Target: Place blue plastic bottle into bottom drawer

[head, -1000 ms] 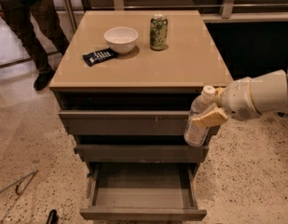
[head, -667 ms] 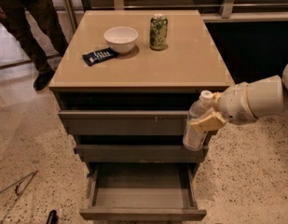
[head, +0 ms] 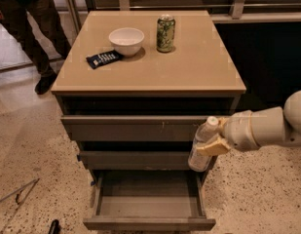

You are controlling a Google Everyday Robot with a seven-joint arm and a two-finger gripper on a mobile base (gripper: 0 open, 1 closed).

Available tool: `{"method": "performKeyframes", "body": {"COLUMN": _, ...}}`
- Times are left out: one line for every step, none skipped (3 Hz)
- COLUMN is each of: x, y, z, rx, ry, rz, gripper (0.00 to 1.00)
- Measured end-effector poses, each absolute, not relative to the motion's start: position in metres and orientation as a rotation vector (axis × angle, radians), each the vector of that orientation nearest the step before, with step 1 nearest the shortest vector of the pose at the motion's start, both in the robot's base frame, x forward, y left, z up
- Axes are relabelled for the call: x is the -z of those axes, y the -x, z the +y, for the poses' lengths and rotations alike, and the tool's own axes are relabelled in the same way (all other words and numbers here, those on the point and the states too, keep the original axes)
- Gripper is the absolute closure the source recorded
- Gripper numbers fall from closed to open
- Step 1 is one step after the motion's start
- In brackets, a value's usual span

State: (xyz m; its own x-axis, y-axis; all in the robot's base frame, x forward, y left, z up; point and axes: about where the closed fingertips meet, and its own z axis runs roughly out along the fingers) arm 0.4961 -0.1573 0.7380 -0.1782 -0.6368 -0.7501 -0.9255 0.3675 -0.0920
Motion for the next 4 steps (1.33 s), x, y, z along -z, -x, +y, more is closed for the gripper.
{"method": "performKeyframes", "body": {"x": -0.672, "y": -0.489, "z": -0.147, "rx": -0.552, "ry": 1.346, "rz": 1.890, "gripper": 1.00}}
{"method": "performKeyframes", "body": {"x": -0.584, "y": -0.479, "z": -0.139, "rx": -0.609, "ry": 1.352, "rz": 1.916, "gripper": 1.00}}
{"method": "performKeyframes", "body": {"x": -0.527, "y": -0.475, "z": -0.139, "rx": -0.643, "ry": 1.351, "rz": 1.978, "gripper": 1.00}}
{"method": "performKeyframes", "body": {"x": -0.523, "y": -0.475, "z": -0.137, "rx": -0.641, "ry": 1.350, "rz": 1.970, "gripper": 1.00}}
